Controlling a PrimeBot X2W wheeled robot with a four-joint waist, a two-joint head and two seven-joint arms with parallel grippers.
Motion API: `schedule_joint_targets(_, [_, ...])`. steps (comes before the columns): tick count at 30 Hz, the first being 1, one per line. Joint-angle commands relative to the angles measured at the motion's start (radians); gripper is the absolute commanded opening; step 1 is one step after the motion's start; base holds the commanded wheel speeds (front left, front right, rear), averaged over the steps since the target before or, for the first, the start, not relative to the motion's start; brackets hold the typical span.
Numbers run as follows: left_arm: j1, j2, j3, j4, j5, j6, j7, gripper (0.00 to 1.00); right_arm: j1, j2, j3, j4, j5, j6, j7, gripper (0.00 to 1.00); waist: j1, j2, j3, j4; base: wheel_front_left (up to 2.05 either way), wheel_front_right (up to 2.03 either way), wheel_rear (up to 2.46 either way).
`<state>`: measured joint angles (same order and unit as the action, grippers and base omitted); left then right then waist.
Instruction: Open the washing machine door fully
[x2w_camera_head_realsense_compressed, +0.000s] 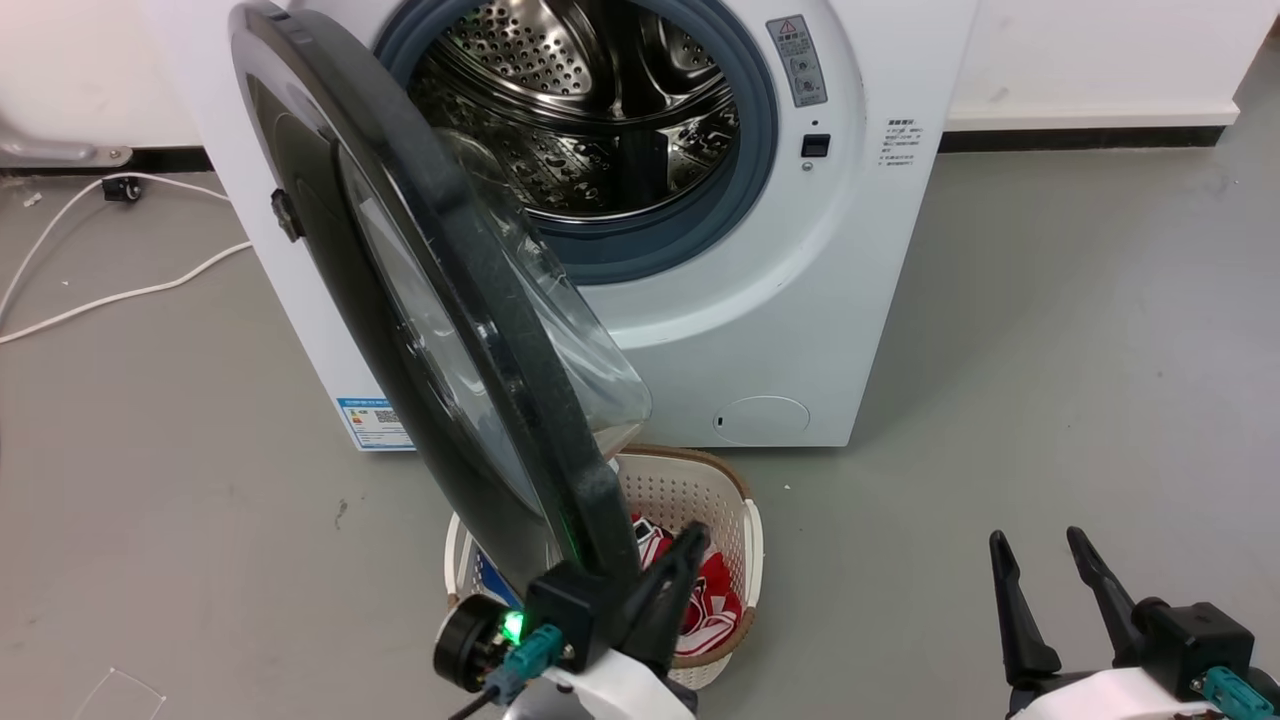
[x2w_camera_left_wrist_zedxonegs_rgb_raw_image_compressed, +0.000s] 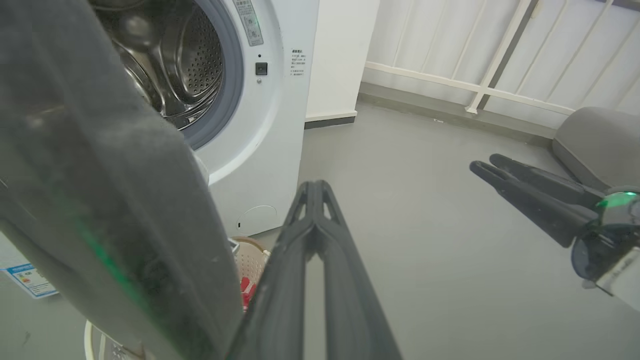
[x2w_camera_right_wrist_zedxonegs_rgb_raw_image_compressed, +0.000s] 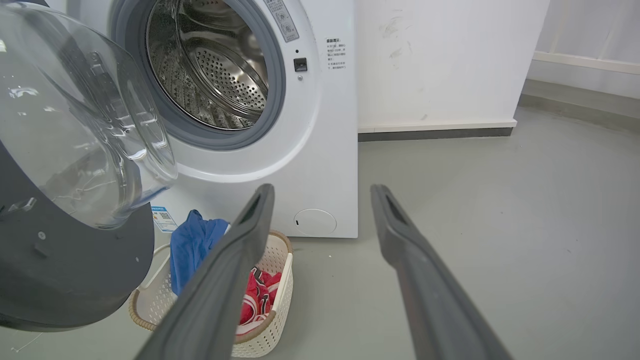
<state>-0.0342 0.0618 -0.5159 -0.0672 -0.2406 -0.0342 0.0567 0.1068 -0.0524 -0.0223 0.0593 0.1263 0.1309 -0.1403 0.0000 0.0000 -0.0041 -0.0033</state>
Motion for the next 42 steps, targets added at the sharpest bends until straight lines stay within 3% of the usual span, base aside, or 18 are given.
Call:
schedule_joint_targets(1, [-0.018, 0.000, 0.016, 0.028, -0.009, 0.021, -0.019, 0.00, -0.014, 0.003, 0.002, 0.000, 0.000, 0.000, 0.001, 1.00, 0.0000, 0.0000, 0.003, -0.006, 0.00, 0.00, 0.00])
schedule_joint_targets(13, [0.009, -0.006, 0.061, 0.078, -0.051, 0.130, -0.088, 0.00, -0.013, 0.003, -0.001, 0.018, 0.014, 0.000, 0.001, 1.00, 0.0000, 0.0000, 0.000, 0.007, 0.00, 0.00, 0.00])
schedule_joint_targets(24, [0.077, 0.013, 0.071, 0.020, -0.058, 0.168, -0.101, 0.00, -0.015, 0.003, -0.005, 0.023, 0.023, 0.000, 0.001, 1.00, 0.0000, 0.0000, 0.004, 0.048, 0.00, 0.00, 0.00])
schedule_joint_targets(42, [0.162, 0.024, 0.115, -0.055, -0.044, 0.256, -0.164, 0.00, -0.016, 0.003, -0.023, 0.010, 0.008, 0.000, 0.003, 1.00, 0.0000, 0.0000, 0.016, 0.218, 0.00, 0.00, 0.00])
